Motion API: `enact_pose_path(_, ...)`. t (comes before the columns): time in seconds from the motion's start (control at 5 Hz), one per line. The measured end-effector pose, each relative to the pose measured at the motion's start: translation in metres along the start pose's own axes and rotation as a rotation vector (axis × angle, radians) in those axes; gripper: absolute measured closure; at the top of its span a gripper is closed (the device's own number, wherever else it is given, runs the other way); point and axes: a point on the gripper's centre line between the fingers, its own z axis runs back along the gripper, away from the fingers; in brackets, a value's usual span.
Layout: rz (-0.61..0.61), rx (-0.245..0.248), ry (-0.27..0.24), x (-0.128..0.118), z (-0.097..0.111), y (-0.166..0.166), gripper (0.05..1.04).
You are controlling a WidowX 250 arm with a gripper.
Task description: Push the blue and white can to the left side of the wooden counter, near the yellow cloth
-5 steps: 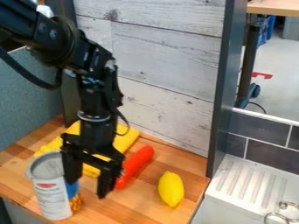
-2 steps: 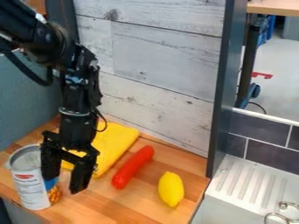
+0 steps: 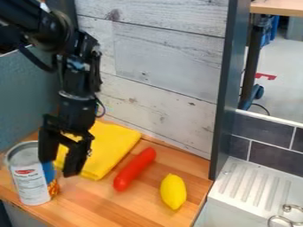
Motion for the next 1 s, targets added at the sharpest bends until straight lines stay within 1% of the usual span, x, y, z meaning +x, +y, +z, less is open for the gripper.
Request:
enact_pose_path(0.2, -0.008, 0.034, 0.021, -0.004, 0.001, 0.007, 0.083)
enact_pose_path(0.4, -0.027, 0.016, -0.025, -0.01, 0.006, -0.002, 0.083)
enact_pose_path(0.6, -0.079, -0.017, -0.137, -0.02, 0.021, -0.028, 0.083)
enact_pose_path(0.8, -0.088, -0.033, -0.182, -0.028, 0.024, -0.041, 0.083)
enact_pose_path(1.0, -0.078, -0.03, -0.204, -0.031, 0.025, -0.05, 0.083)
